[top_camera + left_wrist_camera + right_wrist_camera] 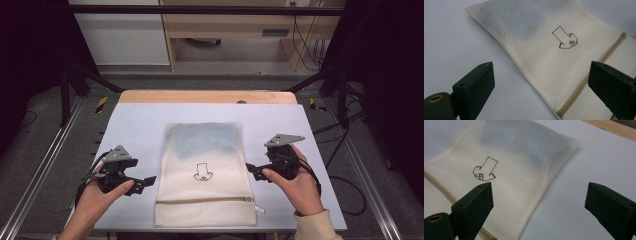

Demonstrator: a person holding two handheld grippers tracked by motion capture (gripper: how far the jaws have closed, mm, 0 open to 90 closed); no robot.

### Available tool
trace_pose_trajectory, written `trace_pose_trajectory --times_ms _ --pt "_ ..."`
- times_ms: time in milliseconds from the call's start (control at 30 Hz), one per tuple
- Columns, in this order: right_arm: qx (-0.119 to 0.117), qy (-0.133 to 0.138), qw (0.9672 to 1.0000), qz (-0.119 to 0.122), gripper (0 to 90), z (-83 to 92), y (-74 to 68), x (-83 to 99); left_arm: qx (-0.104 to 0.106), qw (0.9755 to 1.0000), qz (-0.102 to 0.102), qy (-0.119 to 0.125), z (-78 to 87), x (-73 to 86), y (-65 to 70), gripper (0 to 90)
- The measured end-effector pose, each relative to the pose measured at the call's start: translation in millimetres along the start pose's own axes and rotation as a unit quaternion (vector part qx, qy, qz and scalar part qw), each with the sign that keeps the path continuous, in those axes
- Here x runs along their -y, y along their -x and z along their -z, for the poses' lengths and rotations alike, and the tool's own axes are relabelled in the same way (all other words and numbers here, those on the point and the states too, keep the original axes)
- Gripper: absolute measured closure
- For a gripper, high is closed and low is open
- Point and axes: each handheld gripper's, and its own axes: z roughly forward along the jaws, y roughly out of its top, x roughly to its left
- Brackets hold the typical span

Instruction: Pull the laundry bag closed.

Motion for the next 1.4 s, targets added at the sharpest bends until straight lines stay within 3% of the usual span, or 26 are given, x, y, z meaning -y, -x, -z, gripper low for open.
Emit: trace_pose_trajectory --times_ms 233,500,700,1033,1400 --pt "0.006 -0.011 0.9999 0.0 8.3 -3.5 9.3 -4.3 -0.025 0.9995 -0.007 -0.019 0.1 -3.3 -16.0 6.9" --pt "0.031 -0.017 0.9988 -0.034 8.3 -6.7 31.7 3.4 -0.043 0.9977 0.005 -0.053 1.1 5.5 -41.6 6.9" --pt "0.033 -0.024 0.998 -0.048 9.3 -7.9 44.7 11.1 -0.054 0.9966 0.016 -0.061 3.5 9.9 -52.6 7.1" --pt "0.042 -0.033 0.9953 -0.081 7.4 -12.0 66.4 23.1 -0.073 0.9948 0.021 -0.067 6.4 11.7 -67.2 7.4" --pt "0.053 -0.046 0.9924 -0.101 7.5 -16.2 77.5 45.6 -0.101 0.99 0.006 -0.098 -0.3 22.6 -77.3 7.1"
